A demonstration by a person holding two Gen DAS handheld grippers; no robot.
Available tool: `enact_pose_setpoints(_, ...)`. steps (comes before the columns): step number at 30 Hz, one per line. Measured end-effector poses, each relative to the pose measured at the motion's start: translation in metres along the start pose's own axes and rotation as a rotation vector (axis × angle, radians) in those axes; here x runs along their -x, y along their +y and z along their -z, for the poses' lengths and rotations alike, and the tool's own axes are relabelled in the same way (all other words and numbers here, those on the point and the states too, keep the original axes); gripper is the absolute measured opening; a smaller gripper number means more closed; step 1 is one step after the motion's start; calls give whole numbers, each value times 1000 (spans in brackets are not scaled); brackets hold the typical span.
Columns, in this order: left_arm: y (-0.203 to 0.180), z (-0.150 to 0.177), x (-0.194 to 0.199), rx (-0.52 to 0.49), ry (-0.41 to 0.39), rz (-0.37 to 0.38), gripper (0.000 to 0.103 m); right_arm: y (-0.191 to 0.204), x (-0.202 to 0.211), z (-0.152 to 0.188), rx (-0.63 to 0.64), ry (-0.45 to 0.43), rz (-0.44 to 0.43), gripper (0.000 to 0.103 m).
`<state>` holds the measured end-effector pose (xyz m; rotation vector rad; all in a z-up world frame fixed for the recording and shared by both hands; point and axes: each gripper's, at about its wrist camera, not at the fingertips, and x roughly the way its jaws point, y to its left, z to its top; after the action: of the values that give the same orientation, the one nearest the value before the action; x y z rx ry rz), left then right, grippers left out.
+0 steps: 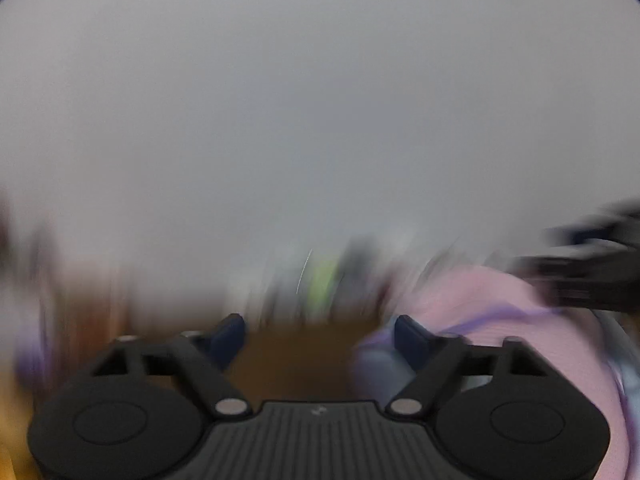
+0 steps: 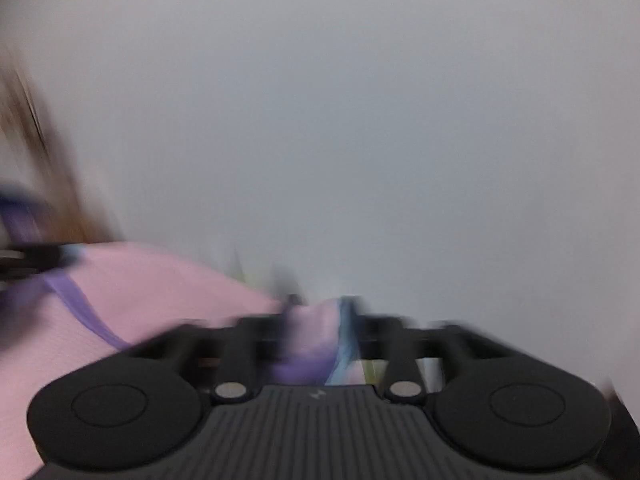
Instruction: Fold clothes
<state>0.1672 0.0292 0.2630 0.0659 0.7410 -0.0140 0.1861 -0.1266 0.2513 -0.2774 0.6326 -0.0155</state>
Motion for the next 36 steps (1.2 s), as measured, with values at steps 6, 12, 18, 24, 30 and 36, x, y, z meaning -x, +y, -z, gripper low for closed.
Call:
enact_pose_setpoints(6, 13, 78, -44, 3, 92, 29, 57, 1, -52, 70, -13, 45, -96, 88)
enact_pose_setpoints(12, -9, 132, -15, 14, 32, 160, 72, -9, 21, 114, 71, -11, -202, 97)
enact_pose_setpoints(18, -71, 204, -3, -61, 61, 289, 76, -54, 57, 215, 20, 79, -316, 99)
enact_pose_setpoints(24, -126, 238, -25, -137, 58, 275, 76, -88, 41, 288, -141, 150, -286, 97)
enact_pose_setpoints(30, -144, 241, -63, -184, 82, 245, 22, -94, 12, 325, -195, 227, -240, 70)
enact_pose_setpoints(36, -129, 241, -75, -184, 27, 242, 3, -87, -4, 330, -206, 239, -218, 48)
